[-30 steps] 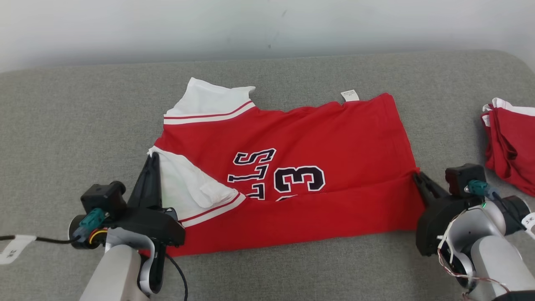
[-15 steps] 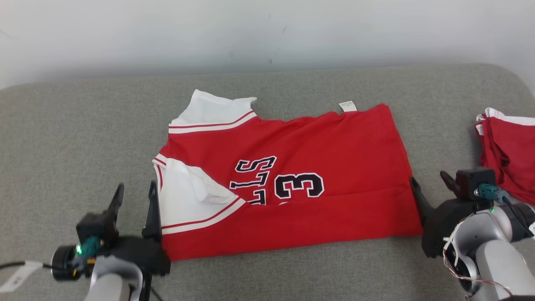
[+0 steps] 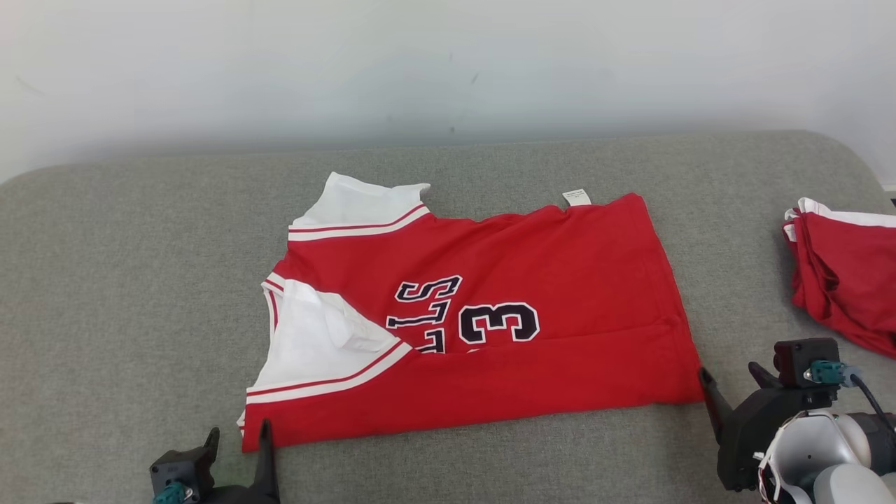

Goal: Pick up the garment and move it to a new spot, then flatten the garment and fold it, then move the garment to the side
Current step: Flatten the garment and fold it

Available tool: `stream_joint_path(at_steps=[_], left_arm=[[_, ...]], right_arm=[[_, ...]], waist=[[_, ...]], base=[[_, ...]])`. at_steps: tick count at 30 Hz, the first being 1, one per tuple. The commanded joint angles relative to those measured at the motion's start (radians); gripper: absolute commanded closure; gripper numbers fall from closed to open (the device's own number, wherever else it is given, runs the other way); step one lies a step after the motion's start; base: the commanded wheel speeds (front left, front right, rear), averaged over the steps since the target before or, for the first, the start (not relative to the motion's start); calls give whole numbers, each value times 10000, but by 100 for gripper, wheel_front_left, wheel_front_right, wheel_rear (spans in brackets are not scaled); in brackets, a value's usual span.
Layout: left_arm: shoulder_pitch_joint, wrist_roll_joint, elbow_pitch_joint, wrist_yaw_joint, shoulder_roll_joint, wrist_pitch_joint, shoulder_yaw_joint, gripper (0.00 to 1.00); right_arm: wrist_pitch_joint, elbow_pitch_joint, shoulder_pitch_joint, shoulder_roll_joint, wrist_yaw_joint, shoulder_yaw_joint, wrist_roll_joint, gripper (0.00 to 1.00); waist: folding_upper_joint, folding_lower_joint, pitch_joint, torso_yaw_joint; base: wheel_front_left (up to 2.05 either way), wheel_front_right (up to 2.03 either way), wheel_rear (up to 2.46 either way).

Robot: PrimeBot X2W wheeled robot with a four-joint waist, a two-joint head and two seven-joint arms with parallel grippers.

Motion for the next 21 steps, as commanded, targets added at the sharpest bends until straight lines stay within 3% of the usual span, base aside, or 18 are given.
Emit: stream_joint_path(at_steps=[1,6,16,17,18,19,21], left_arm=[[-25,-176,107,32,-56,83,42,0],[-278,-312,522,222,-78,474,137,0],[-693,-659,1146,-88,-286,1017,-80,0],[-747,-715,1185,-107,-294,1123,-89,55],[-747,-715,1185,-107,-294,1123,-89,55],[-774,-711,1216,-164,-290,1197,-135,100],[-786,-718,1239,-232,-289,1277,-217,100]], right_arm=[[46,-54,55,82,-30,-27,-92,0],[121,141,-99,302,-30,153,-190,0],[-112,886,-526,506,-28,217,-253,0],[-135,963,-609,511,-30,170,-276,0],[-135,963,-609,511,-30,170,-276,0],[-140,1031,-690,521,-28,137,-296,0],[-193,1211,-826,574,-30,83,-347,0]], waist=[[0,2,-15,-4],[0,2,6,-91],[0,2,203,-92],[0,2,233,-92],[0,2,233,-92],[0,2,276,-97],[0,2,363,-93]], base=[[0,0,0],[0,0,0],[0,0,0],[0,0,0],[0,0,0],[0,0,0],[0,0,0]])
